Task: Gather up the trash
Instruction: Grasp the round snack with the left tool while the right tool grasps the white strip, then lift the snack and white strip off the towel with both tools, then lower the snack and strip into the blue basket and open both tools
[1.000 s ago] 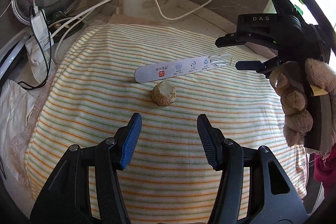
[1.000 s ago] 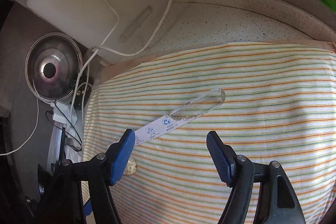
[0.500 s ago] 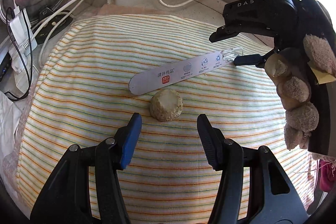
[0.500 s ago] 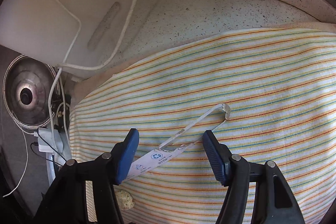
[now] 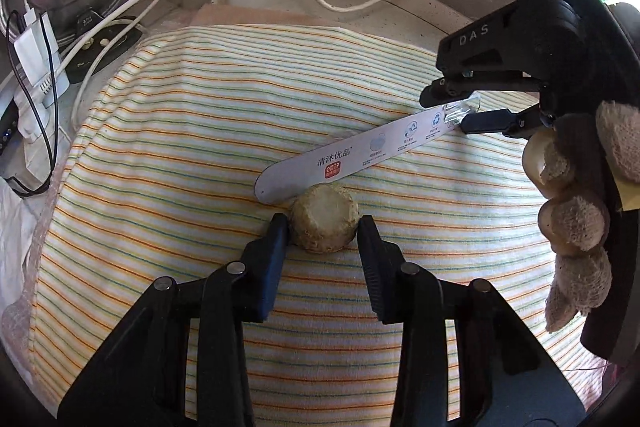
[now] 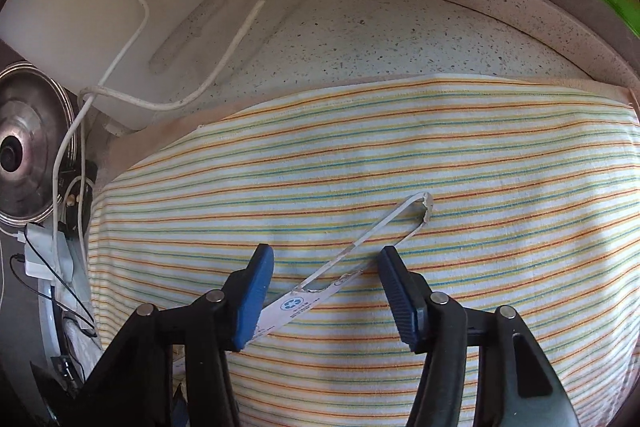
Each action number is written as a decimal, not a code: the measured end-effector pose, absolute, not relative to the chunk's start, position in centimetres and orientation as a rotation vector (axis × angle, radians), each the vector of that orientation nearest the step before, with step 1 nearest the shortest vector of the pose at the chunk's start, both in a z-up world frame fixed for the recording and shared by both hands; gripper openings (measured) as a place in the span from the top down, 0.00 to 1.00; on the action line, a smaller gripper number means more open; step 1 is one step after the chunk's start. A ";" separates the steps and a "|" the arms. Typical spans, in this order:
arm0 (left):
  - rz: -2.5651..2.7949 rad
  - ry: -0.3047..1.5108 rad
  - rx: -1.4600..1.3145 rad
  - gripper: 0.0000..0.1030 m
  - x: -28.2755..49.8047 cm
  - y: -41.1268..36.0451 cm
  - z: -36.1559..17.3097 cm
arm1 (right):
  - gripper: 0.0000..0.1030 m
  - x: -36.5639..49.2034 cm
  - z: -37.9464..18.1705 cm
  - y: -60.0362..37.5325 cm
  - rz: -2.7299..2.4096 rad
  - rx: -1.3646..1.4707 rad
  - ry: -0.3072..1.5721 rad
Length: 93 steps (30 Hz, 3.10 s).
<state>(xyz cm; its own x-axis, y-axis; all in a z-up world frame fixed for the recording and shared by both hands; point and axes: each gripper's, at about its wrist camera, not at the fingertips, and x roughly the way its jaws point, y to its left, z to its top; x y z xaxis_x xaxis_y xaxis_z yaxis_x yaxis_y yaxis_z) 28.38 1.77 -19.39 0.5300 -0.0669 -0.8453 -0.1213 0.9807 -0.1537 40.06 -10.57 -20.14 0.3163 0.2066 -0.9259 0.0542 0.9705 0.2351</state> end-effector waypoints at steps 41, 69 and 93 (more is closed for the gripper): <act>0.060 0.900 -0.198 0.66 13.4 4.8 -13.3 | 0.95 29.0 -11.9 -16.2 0.475 0.481 1.106; 0.026 0.937 -0.218 0.66 -1.6 6.7 -14.3 | 0.95 8.4 -13.2 -10.7 0.612 0.194 1.136; 0.016 1.113 -0.266 0.66 -6.4 7.2 -22.6 | 0.95 1.4 -21.1 -6.1 0.536 -0.047 1.168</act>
<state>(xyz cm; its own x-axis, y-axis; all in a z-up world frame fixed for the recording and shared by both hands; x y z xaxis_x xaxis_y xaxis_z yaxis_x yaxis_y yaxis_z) -6.43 7.16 -22.63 0.4452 -0.1198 -0.8874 -0.1454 0.9682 -0.2036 1.43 -6.10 -21.11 0.2817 0.3760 -0.8828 -0.4238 0.8742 0.2371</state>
